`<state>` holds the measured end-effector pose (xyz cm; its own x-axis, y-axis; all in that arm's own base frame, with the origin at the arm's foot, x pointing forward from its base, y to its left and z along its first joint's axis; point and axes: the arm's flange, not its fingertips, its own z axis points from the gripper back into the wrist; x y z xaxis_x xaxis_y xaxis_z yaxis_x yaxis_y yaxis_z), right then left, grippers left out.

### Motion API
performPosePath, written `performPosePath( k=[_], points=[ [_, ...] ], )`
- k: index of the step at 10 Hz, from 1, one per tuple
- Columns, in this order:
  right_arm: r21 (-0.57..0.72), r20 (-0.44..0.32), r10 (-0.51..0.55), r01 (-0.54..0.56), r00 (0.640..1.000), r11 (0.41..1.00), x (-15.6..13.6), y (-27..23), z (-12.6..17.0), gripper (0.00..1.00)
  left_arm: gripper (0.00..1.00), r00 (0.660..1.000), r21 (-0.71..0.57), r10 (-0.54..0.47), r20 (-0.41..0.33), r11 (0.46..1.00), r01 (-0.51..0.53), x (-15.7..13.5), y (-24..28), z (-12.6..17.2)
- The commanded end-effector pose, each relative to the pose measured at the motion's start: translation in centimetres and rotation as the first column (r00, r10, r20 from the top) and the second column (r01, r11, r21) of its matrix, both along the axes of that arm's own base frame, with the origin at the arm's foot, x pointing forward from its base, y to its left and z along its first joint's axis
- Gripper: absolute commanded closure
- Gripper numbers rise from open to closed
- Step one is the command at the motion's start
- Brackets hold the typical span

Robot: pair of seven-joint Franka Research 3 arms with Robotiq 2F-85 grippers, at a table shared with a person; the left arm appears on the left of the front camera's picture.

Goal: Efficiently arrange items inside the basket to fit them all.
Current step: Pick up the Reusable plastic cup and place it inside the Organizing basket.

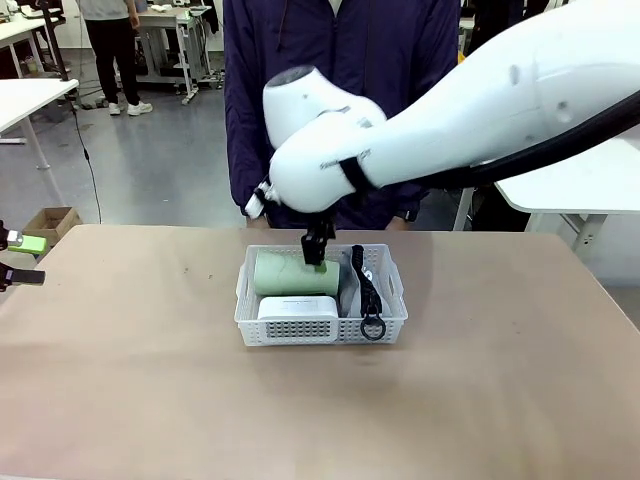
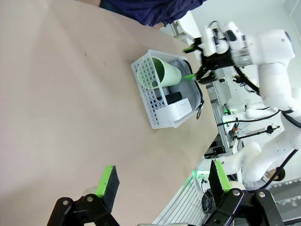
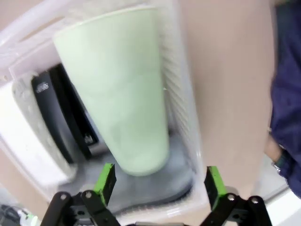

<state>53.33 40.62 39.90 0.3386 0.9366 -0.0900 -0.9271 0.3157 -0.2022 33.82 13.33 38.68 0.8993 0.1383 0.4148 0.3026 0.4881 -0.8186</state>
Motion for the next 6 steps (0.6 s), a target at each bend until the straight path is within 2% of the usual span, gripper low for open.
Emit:
performPosePath(
  k=[1, 2, 3, 5, 6],
  points=[
    [0.138, 0.043, -0.124, 0.117, 0.991, 0.984, -2.4, -7.9, 5.0, 0.0, 0.0, 1.0, 0.003, -0.002, -0.005, 1.0, 0.002, -0.6, -0.2, 0.0],
    [0.217, 0.01, -0.157, 0.151, 0.988, 0.964, -3.0, -11.7, 7.1, 0.0, 0.0, 1.0, 0.003, -0.002, -0.005, 1.0, 0.002, -0.6, -0.2, 0.0],
    [0.287, -0.066, -0.189, 0.2, 0.98, 0.937, -3.6, -15.5, 8.4, 0.0, 0.0, 1.0, 0.003, -0.002, -0.005, 1.0, 0.002, -0.6, -0.2, 0.0],
    [0.447, -0.193, -0.183, 0.252, 0.964, 0.858, -5.8, -23.7, 8.9, 0.0, 0.0, 1.0, 0.003, -0.002, -0.005, 1.0, 0.002, -0.6, -0.2, 0.0],
    [0.485, -0.234, -0.225, 0.314, 0.946, 0.816, -7.4, -27.5, 9.1, 0.0, 0.0, 1.0, 0.003, -0.002, -0.005, 1.0, 0.002, -0.6, -0.2, 0.0]
  ],
)
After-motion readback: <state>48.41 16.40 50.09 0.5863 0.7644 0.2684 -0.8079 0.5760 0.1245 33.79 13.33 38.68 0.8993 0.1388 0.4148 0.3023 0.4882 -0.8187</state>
